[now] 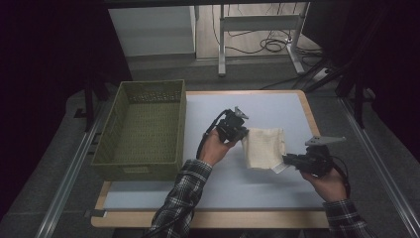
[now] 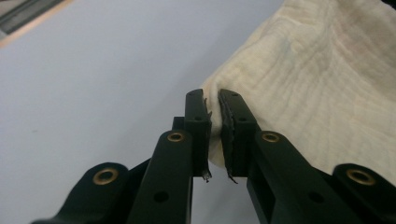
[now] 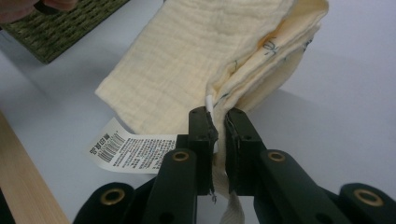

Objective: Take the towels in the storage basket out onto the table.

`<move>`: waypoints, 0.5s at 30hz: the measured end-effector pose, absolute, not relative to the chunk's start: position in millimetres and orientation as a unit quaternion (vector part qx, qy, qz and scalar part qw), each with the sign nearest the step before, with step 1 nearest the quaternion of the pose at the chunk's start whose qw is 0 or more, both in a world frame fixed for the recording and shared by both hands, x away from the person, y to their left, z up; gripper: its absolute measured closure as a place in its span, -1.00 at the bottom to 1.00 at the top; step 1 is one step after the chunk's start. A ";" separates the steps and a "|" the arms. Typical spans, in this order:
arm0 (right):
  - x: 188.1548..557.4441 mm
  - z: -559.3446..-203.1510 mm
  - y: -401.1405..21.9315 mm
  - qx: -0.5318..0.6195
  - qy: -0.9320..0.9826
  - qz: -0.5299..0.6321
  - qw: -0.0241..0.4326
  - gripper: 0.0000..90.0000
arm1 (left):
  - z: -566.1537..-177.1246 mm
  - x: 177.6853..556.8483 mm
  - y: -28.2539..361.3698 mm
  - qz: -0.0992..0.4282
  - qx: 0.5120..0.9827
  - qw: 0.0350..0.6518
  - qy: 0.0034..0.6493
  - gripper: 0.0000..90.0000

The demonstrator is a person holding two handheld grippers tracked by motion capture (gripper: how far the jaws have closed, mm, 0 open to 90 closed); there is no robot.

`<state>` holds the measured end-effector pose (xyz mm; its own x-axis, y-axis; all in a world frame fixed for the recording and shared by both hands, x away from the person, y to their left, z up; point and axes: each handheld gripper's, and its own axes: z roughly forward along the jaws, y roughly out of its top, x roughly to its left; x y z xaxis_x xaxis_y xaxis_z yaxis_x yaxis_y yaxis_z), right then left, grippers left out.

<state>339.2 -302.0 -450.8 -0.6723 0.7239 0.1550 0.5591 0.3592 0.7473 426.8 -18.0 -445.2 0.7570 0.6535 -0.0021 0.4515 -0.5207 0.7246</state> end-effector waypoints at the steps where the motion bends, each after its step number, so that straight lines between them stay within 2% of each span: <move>1: 340.5 -449.7 -298.4 0.389 0.819 0.409 0.102 0.81 | -442.6 426.6 -14.7 0.140 0.862 0.367 0.321 0.83; 15: 357.0 -440.2 -256.5 0.362 0.834 0.403 0.102 0.80 | -422.6 424.4 18.1 0.173 0.863 0.341 0.331 0.83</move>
<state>357.0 -256.5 -440.2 -0.7179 0.6853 0.1224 0.5215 0.4130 0.7467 424.4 18.1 -422.6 0.7211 0.6890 0.0727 0.4534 -0.5487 0.7024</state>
